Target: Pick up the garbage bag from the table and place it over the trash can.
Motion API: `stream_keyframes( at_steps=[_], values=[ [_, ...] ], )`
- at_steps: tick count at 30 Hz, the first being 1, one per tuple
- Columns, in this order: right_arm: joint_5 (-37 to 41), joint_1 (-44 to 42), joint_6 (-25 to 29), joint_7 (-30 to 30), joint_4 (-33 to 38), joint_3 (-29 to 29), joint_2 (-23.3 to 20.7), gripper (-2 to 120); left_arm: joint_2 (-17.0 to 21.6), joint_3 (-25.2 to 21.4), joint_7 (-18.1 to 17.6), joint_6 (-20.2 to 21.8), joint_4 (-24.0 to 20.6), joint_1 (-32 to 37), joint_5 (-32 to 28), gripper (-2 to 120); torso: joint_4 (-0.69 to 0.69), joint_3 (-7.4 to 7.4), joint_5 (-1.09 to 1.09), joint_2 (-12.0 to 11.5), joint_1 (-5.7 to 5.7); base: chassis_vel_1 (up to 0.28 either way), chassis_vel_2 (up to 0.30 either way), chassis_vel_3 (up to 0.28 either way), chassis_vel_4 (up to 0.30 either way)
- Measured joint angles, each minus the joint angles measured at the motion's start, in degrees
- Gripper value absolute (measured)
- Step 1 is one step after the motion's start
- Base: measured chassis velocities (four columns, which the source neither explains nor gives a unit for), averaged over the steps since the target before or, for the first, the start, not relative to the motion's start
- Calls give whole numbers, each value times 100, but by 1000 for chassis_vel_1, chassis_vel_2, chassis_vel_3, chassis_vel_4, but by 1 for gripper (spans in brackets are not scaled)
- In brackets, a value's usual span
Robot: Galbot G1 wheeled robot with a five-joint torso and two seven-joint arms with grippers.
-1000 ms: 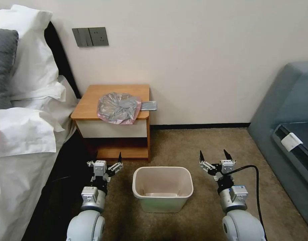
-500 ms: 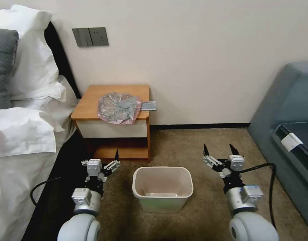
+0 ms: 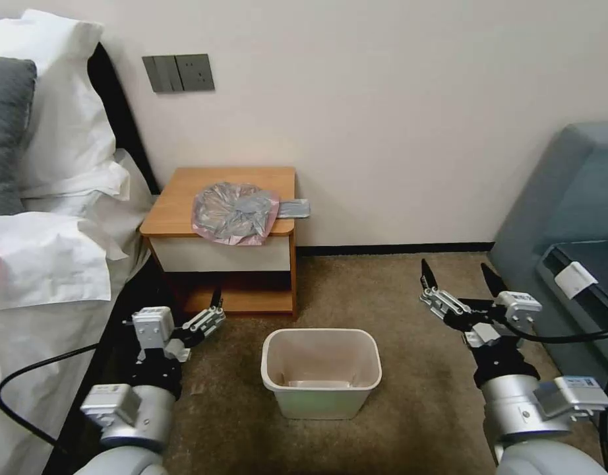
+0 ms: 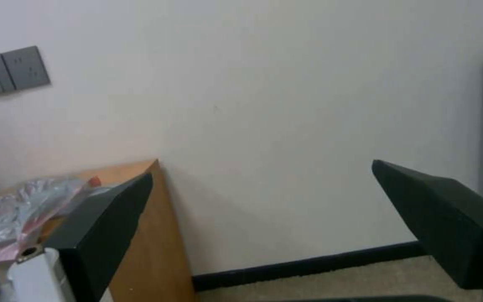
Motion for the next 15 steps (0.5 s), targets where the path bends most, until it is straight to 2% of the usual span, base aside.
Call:
stream_keyframes(
  at_steps=[3, 6, 8, 10, 15],
  values=[
    [444, -101, -103, 28, -126, 16, -195, 100, 5, -7, -14, 37, -3, 42, -36, 100, -1, 0, 1, 0, 0, 0, 0, 0, 0],
    [558, -107, -118, 36, -181, 30, -259, 100, 17, -7, -41, 24, -3, 50, -29, 100, -1, 0, -1, 0, 0, 0, 0, 0, 0],
    [657, -97, -120, 43, -235, 43, -283, 100, 134, -13, -249, -135, -1, 239, 138, 100, 0, 1, 2, 0, 0, 0, 0, 0, 0],
    [762, -75, -122, 48, -266, 43, -298, 100, 163, -14, -300, -185, 1, 286, 186, 100, -1, 0, 1, 0, 0, 0, 0, 0, 0],
    [1887, 296, -238, 106, -502, -11, -475, 100, 190, -14, -342, -235, 17, 326, 236, 100, -1, 0, 0, 0, 0, 0, 0, 0, 0]
  ],
)
